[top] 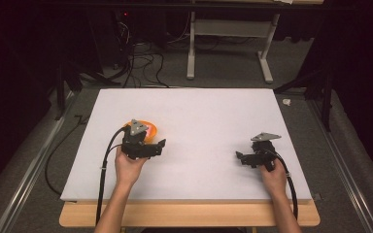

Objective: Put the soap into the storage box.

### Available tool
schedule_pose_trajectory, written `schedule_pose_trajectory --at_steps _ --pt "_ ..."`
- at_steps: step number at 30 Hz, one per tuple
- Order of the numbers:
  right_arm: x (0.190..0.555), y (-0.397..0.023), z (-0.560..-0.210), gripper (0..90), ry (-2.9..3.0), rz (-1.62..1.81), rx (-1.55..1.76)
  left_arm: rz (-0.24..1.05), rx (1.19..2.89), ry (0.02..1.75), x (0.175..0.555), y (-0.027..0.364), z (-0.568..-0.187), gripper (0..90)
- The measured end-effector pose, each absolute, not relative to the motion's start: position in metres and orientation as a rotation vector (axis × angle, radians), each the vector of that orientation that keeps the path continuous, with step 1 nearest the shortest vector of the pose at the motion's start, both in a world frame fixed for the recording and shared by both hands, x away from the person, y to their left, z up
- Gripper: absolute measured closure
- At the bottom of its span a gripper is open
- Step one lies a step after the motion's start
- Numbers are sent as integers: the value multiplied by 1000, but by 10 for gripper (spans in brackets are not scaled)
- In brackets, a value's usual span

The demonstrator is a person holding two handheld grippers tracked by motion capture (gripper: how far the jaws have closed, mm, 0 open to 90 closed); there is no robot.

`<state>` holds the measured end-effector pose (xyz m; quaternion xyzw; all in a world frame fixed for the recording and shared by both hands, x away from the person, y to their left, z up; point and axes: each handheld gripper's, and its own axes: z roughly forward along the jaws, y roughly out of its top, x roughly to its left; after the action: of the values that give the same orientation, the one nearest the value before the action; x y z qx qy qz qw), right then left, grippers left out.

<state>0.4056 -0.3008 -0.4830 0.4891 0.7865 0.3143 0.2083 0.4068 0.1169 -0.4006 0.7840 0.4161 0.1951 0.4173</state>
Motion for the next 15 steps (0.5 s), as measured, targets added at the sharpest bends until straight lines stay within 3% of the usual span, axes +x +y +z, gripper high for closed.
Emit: schedule_pose_trajectory --at_steps 15 --pt "406 -301 -483 143 2187 876 1364 458 1987 986 395 102 -409 155"
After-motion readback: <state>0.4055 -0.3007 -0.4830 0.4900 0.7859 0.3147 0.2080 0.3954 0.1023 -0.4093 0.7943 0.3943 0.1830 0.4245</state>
